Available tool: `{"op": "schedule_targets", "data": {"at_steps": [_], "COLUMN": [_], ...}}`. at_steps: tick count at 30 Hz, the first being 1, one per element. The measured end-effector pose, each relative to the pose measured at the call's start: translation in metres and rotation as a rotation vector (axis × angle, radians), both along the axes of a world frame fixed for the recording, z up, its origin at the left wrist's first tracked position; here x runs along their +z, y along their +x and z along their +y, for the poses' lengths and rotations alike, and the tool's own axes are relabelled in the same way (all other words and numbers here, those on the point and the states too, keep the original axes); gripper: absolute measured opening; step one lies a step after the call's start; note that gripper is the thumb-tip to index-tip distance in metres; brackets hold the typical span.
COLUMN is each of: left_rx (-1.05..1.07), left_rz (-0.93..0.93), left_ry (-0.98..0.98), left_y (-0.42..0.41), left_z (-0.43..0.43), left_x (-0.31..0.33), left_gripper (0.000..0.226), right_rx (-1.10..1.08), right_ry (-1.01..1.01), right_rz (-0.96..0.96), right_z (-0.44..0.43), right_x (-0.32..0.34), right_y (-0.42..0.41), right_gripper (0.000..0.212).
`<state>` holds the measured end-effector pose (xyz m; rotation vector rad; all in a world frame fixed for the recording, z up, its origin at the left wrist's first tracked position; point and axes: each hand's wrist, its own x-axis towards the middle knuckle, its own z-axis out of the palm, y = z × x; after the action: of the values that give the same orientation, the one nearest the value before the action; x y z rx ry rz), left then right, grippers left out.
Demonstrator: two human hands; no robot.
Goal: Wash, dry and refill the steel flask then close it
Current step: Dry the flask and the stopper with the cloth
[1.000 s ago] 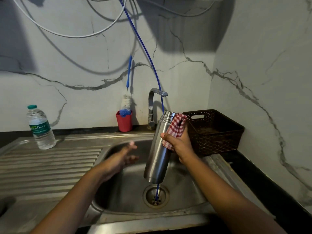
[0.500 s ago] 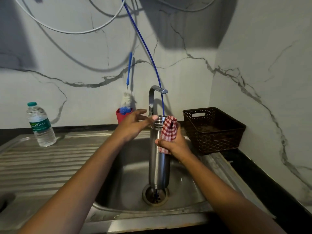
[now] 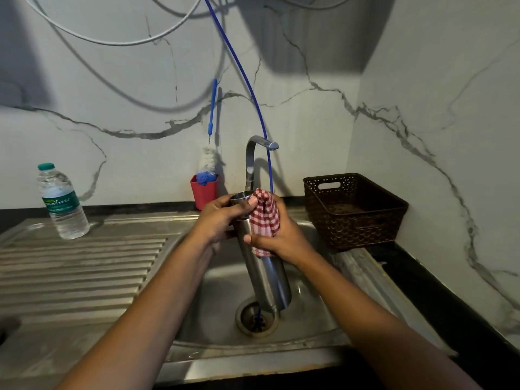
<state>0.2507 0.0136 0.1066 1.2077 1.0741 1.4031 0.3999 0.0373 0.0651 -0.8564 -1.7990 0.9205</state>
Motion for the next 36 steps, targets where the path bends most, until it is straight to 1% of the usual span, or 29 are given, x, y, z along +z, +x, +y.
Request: {"op": "schedule_targets", "data": {"at_steps": [2,3,4,6,8,9,11,13,14,15,17,20,21,22,23,24,27,28,29,31,32,33,35,36], "left_rx": [0.011,0.019,0.027,0.059,0.137,0.184,0.237,0.259,0.263,0.261,0.245,0.166,0.14,0.128,0.132,0.152,0.254,0.278,0.293,0.292,0.285,0.276,0.226,0.184], "left_rz": [-0.094,-0.144,-0.19,-0.249,-0.299,-0.325,-0.361,-0.369,-0.37,-0.368,-0.347,-0.313,-0.321,-0.333,-0.341,-0.348,-0.39,-0.401,-0.406,-0.404,-0.396,-0.384,-0.347,-0.321], "left_ry": [-0.026,-0.041,-0.05,-0.066,-0.083,-0.086,-0.074,-0.049,-0.038,-0.033,-0.032,-0.046,-0.057,-0.065,-0.068,-0.058,-0.032,-0.031,-0.024,-0.012,-0.009,-0.004,0.024,0.037], "left_y": [-0.002,-0.003,-0.004,-0.009,-0.016,-0.021,-0.028,-0.03,-0.03,-0.028,-0.026,-0.018,-0.016,-0.016,-0.018,-0.021,-0.033,-0.036,-0.038,-0.038,-0.038,-0.037,-0.031,-0.028], "left_z": [0.001,0.0,0.0,0.001,0.003,0.004,0.004,0.006,0.007,0.007,0.009,0.007,0.005,0.004,0.003,0.003,0.004,0.004,0.005,0.004,0.005,0.004,0.001,0.0], "left_x": [-0.006,-0.008,-0.011,-0.015,-0.016,-0.017,-0.019,-0.021,-0.021,-0.021,-0.023,-0.029,-0.03,-0.029,-0.028,-0.026,-0.021,-0.021,-0.021,-0.02,-0.02,-0.019,-0.018,-0.02], "left_gripper": [0.025,0.027,0.025,0.019,0.015,0.015,0.014,0.013,0.013,0.012,0.012,0.012,0.017,0.03,0.043,0.047,0.023,0.02,0.019,0.018,0.018,0.018,0.017,0.02], "right_rx": [-0.028,-0.053,-0.072,-0.099,-0.081,-0.064,-0.052,-0.072,-0.088,-0.103,-0.134,-0.208,-0.24,-0.265,-0.276,-0.268,-0.226,-0.219,-0.212,-0.191,-0.18,-0.176,-0.169,-0.166], "right_ry": [0.072,0.144,0.242,0.421,0.502,0.538,0.559,0.479,0.442,0.434,0.483,0.528,0.545,0.573,0.596,0.613,0.689,0.703,0.668,0.505,0.467,0.472,0.495,0.477], "right_rz": [-0.044,-0.111,-0.214,-0.486,-0.727,-0.793,-0.882,-0.97,-0.995,-0.992,-0.921,-0.808,-0.775,-0.76,-0.768,-0.788,-0.879,-0.913,-0.944,-0.982,-0.969,-0.938,-0.885,-0.846], "right_z": [-0.005,-0.008,-0.009,-0.012,-0.016,-0.018,-0.024,-0.028,-0.03,-0.032,-0.032,-0.024,-0.022,-0.021,-0.019,-0.018,-0.021,-0.023,-0.025,-0.027,-0.028,-0.028,-0.028,-0.027], "right_x": [0.003,0.005,0.006,0.005,-0.006,-0.012,-0.025,-0.034,-0.037,-0.037,-0.032,-0.012,-0.003,0.005,0.011,0.011,-0.015,-0.026,-0.035,-0.042,-0.039,-0.034,-0.018,-0.008], "right_y": [-0.001,-0.002,-0.002,0.001,0.012,0.022,0.045,0.065,0.069,0.069,0.055,0.01,-0.004,-0.016,-0.022,-0.021,0.012,0.027,0.043,0.064,0.067,0.064,0.044,0.029], "right_gripper": [0.092,0.093,0.093,0.086,0.083,0.084,0.088,0.091,0.089,0.086,0.085,0.089,0.092,0.095,0.096,0.096,0.096,0.097,0.098,0.101,0.101,0.103,0.107,0.109]}}
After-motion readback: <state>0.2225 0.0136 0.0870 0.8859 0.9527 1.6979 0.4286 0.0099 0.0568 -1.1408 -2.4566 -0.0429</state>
